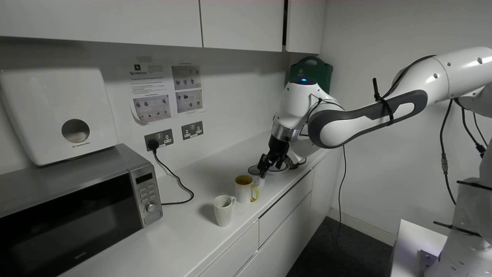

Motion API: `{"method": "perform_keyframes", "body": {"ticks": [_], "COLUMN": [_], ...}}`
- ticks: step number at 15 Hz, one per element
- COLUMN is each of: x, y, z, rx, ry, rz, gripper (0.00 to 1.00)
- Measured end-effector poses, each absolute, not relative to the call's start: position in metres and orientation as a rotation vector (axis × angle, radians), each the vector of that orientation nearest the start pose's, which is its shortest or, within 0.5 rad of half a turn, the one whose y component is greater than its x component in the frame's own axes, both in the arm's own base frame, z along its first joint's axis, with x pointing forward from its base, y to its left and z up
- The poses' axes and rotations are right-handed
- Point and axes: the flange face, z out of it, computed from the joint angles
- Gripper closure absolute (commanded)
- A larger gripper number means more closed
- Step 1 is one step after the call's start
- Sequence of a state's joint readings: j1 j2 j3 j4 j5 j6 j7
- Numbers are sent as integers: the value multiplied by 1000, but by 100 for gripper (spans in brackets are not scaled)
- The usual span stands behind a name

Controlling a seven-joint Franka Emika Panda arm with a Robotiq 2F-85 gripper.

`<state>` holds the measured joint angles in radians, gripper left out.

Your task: Move the yellow cup

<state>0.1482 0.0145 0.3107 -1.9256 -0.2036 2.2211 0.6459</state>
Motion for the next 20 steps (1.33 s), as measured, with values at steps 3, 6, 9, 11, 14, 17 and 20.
{"method": "perform_keyframes", "body": {"ticks": [3,6,9,11,14,17,20], "x": [531,534,546,559,586,620,650], "y": [255,256,255,255,256,256,258], "z": [508,506,506,510,519,529,531], "rx": [-3097,-3086,-3090,-3107,-3134,-3142,-3166], "ry": [134,130,102,66,11,10,55], "rz": [-514,-528,-590,-652,-767,-853,-850], "gripper": [0,0,0,0,0,0,0]}}
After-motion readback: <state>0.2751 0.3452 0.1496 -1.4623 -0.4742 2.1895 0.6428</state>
